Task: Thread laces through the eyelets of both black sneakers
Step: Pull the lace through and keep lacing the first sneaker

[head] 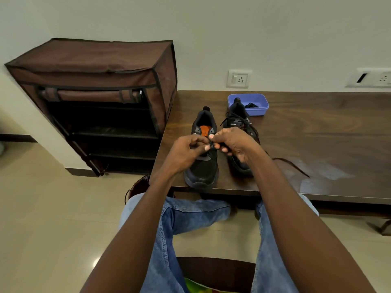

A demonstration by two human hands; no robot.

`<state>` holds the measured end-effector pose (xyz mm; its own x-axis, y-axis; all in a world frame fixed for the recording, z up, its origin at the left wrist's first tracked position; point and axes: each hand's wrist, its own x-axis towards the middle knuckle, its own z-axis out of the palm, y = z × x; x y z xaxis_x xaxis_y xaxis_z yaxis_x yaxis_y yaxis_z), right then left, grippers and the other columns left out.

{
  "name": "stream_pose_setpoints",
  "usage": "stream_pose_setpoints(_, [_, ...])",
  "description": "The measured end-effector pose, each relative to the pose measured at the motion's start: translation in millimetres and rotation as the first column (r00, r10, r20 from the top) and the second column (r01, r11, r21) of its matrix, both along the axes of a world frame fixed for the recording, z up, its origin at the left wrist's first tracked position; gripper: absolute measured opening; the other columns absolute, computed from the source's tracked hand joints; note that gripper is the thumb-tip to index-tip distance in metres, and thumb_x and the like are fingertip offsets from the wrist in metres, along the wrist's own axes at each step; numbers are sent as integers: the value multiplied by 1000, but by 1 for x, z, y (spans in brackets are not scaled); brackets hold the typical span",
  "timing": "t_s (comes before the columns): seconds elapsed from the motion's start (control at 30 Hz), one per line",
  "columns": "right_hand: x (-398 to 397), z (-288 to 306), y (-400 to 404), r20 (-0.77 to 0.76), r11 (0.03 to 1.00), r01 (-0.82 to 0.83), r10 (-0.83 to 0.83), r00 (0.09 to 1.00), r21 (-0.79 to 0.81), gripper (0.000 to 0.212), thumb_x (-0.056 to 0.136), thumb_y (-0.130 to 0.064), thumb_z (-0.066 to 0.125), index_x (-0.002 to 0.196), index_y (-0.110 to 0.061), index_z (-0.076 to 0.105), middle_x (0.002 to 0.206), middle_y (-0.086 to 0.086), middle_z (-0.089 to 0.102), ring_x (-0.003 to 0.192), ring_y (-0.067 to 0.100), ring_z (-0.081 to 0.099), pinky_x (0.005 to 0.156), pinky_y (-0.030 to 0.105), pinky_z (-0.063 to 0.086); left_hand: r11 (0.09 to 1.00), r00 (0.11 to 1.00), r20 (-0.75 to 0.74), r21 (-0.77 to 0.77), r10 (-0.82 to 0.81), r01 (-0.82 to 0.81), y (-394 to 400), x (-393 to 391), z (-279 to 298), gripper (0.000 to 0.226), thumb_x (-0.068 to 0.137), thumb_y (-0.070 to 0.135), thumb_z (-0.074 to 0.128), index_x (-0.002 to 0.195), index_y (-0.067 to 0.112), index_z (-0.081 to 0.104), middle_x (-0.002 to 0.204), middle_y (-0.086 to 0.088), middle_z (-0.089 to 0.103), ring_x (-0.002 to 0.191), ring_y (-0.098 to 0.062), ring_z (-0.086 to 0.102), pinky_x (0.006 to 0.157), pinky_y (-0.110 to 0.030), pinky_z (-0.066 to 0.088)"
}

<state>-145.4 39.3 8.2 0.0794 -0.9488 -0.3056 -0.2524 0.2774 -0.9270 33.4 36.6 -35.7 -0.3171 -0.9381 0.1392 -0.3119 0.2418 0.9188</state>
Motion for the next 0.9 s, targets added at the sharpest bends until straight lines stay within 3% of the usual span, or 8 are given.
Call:
stream_pose_setpoints(0.07, [-3, 0, -1, 36, 1000, 22, -22, 999, 4, 15, 96, -20, 65, 83, -15, 59, 60, -3, 56, 46, 6, 39, 44, 19, 28, 999, 998, -17, -3, 53, -53, -1, 5, -3, 13, 93, 7, 66, 99, 19, 70, 97, -7, 71, 90, -15, 67, 86, -34, 56])
stream_pose_setpoints(0.2, [-7, -1, -4, 176, 1000, -6, 5, 984, 6, 12, 96, -17, 65, 85, -15, 59, 62, -2, 56, 46, 5, 39, 43, 19, 28, 996, 998, -43, 84, -35, 38, 4, 11, -1, 39, 90, 14, 71, 128, 16, 60, 122, -4, 64, 114, -13, 62, 97, -26, 52])
stream_pose_setpoints(0.3, [-2, -2, -4, 172, 999, -47, 45, 984, 5, 11, 95, -17, 66, 85, -14, 62, 62, -2, 59, 45, 5, 41, 42, 18, 29, 987, 992, -119, 149, -47, 65, 9, 6, 3, 18, 93, 4, 65, 109, 11, 66, 96, -6, 71, 87, -11, 68, 82, -24, 56])
stream_pose_setpoints(0.4, [-4, -1, -5, 143, 1000, -27, 26, 989, 8, 9, 96, -8, 60, 89, -11, 64, 68, 1, 61, 47, 6, 45, 43, 18, 33, 974, 967, -134, 88, 219, -208, 8, 9, 0, 12, 98, 6, 58, 99, 13, 68, 79, -2, 67, 69, -8, 62, 68, -24, 54])
stream_pose_setpoints(0.53, [-15, 2, -5, 59, 1000, 23, -23, 998, 3, 14, 99, -2, 53, 101, -5, 67, 75, 4, 67, 53, 7, 49, 48, 18, 38, 781, 772, -128, 49, 623, -623, 2, 25, -8, 14, 100, 12, 52, 103, 17, 65, 84, 1, 63, 71, -10, 57, 62, -22, 49])
stream_pose_setpoints(0.67, [-8, 2, -3, -217, 1000, 6, 1, 976, 28, 7, 97, -8, 61, 90, -8, 63, 71, 5, 64, 52, 9, 48, 50, 20, 38, 624, 621, -75, 12, 780, -781, 2, 31, -12, 16, 100, 10, 49, 107, 14, 64, 90, 2, 62, 71, -5, 55, 55, -12, 40])
stream_pose_setpoints(0.77, [1, 5, -5, -254, 996, -9, 31, 967, 87, 23, 102, -2, 47, 84, -7, 60, 72, 8, 58, 57, 11, 49, 52, 20, 38, 568, 568, -50, -10, 822, -823, -1, 30, -17, 16, 99, 10, 51, 109, 14, 64, 109, -5, 62, 93, -13, 61, 70, -16, 43])
stream_pose_setpoints(0.9, [4, 2, -3, -90, 997, 26, -19, 996, 78, 15, 103, 3, 42, 105, 0, 56, 75, 11, 61, 58, 15, 55, 47, 18, 46, 758, 764, -27, -116, 644, -642, -6, 24, -18, 30, 95, 15, 64, 125, 17, 61, 126, 4, 57, 118, -11, 52, 94, -22, 43])
